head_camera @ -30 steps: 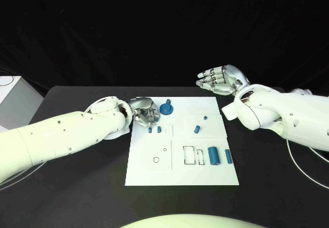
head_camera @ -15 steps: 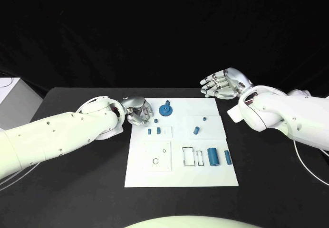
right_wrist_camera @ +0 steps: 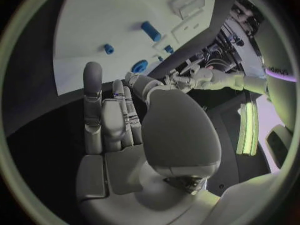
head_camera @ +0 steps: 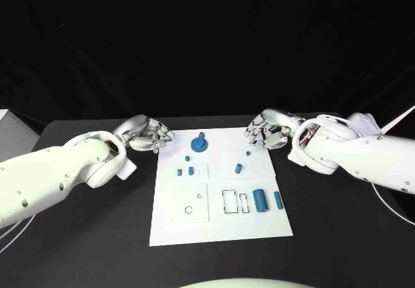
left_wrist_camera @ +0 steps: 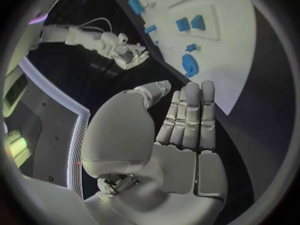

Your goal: Assemble the parts on the task board

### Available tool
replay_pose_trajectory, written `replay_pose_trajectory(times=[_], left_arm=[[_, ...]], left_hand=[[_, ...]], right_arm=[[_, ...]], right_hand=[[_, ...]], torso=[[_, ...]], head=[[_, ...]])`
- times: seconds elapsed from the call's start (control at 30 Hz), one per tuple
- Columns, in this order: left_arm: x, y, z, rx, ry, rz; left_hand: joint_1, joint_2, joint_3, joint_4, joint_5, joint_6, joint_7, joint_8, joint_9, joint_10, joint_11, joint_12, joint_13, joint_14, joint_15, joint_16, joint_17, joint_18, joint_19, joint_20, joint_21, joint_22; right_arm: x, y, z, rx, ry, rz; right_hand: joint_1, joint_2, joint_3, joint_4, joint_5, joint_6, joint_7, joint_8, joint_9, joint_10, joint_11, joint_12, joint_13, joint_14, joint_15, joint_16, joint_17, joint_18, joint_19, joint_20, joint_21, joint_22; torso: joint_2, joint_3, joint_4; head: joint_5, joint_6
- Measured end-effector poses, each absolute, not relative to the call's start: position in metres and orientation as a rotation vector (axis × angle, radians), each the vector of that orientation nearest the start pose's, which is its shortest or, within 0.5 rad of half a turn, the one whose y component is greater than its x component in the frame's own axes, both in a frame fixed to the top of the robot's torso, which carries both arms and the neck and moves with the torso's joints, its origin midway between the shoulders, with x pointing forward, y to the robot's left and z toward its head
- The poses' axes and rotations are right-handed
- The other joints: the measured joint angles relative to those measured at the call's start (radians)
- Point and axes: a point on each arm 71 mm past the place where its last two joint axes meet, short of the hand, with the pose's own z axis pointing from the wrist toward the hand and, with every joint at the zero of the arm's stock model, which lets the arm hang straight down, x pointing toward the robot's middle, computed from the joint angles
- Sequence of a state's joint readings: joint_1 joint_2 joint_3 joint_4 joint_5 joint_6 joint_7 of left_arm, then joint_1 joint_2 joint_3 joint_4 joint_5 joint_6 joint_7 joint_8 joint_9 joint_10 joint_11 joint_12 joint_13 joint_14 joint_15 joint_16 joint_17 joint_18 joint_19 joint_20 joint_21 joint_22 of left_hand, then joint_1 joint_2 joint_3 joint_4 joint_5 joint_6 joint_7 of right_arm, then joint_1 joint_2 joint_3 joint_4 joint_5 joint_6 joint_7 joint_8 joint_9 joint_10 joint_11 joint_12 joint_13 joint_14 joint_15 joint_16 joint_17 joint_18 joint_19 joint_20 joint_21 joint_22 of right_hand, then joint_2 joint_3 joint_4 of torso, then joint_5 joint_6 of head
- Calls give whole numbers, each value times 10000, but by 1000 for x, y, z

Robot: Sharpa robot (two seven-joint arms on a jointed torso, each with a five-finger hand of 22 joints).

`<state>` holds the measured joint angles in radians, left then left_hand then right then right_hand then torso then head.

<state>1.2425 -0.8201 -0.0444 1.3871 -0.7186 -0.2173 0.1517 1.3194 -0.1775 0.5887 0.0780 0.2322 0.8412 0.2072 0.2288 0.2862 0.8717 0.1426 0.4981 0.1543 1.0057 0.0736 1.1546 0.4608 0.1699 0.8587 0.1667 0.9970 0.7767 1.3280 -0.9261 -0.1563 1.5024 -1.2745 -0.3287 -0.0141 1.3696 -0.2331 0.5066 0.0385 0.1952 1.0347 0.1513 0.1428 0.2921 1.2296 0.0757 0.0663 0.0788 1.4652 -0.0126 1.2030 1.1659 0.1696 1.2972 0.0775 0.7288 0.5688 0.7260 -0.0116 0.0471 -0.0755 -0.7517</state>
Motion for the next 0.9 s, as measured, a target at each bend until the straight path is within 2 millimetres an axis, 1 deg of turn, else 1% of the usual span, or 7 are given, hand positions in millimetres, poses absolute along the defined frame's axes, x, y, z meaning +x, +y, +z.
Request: replay_pose_trajectory(times=[0.1, 0.23, 0.3, 0.57, 0.67, 0.83, 0.9], left_arm=[[512, 229, -173, -5534, 16654, -12253], [508, 235, -169, -6611, 15884, -13405], [507, 237, -166, -6940, 15517, -13840], [501, 240, -158, -7592, 14365, -14993], [500, 242, -157, -7727, 14106, -15183], [499, 244, -155, -7872, 13857, -15353], [499, 245, -155, -7925, 13786, -15393]], left_hand=[[-89, 12, -161, 162, 0, -84, 16, -14, -8, -129, 54, 135, 50, -18, 18, -1, -25, 0, 1, 3, -195, -133], [-256, -155, -530, 241, 0, -141, 32, -13, -8, -303, 51, 333, 112, -95, 49, -2, -55, -2, 57, 59, -390, -291], [-255, -154, -619, 255, 0, -157, 16, -13, 0, -319, 39, 362, 128, -108, 36, -2, -61, -2, 57, 59, -424, -331], [-255, -154, -701, 227, 0, -157, 16, -12, 21, -319, 39, 471, 151, -108, 36, -1, -81, -1, 93, 93, -499, -394], [-255, -154, -701, 227, 0, -157, 16, -13, 20, -318, 39, 471, 151, -108, 36, -2, -81, -2, 93, 93, -499, -399], [-255, -154, -701, 227, 0, -156, 16, -12, 20, -318, 39, 472, 159, -108, 36, -1, -85, -2, 94, 91, -519, -408], [-255, -154, -701, 227, 0, -156, 16, -12, 20, -318, 39, 509, 159, -108, 36, -1, -93, -2, 94, 91, -538, -418]], right_arm=[[491, -247, -169, -1343, 16734, 5917], [487, -244, -176, -2109, 16679, 5294], [485, -241, -178, -2385, 16636, 5079], [484, -233, -184, -3051, 16485, 4341], [484, -230, -187, -3206, 16443, 4145], [484, -225, -190, -3364, 16407, 3960], [484, -223, -192, -3414, 16419, 3918]], right_hand=[[-146, -146, 129, 46, -84, -20, 16, 0, 25, -397, 111, 0, -26, 31, 42, 701, 641, 1, 50, 50, 618, 689], [-238, -238, 125, 50, -173, -41, 3, -40, 38, -714, 182, 0, -51, 14, 139, 771, 652, 2, -62, 152, 621, 719], [-314, -313, 65, 109, -180, -41, 3, -40, 38, -764, 221, 0, -51, 15, 200, 700, 548, 2, -193, 170, 512, 618], [-353, -353, -84, 171, -227, -111, 1, -87, 38, -848, 209, 0, -44, 15, 200, 990, 843, 3, -184, 181, 889, 1108], [-353, -353, -84, 171, -227, -111, 1, -87, 38, -848, 209, 0, -22, 15, 200, 1206, 1052, -153, -70, 176, 1181, 1443], [-349, -349, -84, 171, -227, -111, 1, -87, 67, -788, 150, 36, 16, 16, 200, 1435, 1281, -154, 73, 171, 1603, 1922], [-260, -259, -75, 179, -227, -92, -18, -87, 91, -684, 151, 60, 37, 15, 200, 1540, 1367, -153, 180, 171, 1853, 2206]], torso=[[0, 0, 8], [7, 0, 4], [13, 3, -2], [16, 6, 12], [17, 0, 20], [19, 0, 25], [21, 0, 25]], head=[[-61, 11], [-58, 31], [-49, 47], [-99, 52], [-103, 47], [-85, 47], [-71, 47]])
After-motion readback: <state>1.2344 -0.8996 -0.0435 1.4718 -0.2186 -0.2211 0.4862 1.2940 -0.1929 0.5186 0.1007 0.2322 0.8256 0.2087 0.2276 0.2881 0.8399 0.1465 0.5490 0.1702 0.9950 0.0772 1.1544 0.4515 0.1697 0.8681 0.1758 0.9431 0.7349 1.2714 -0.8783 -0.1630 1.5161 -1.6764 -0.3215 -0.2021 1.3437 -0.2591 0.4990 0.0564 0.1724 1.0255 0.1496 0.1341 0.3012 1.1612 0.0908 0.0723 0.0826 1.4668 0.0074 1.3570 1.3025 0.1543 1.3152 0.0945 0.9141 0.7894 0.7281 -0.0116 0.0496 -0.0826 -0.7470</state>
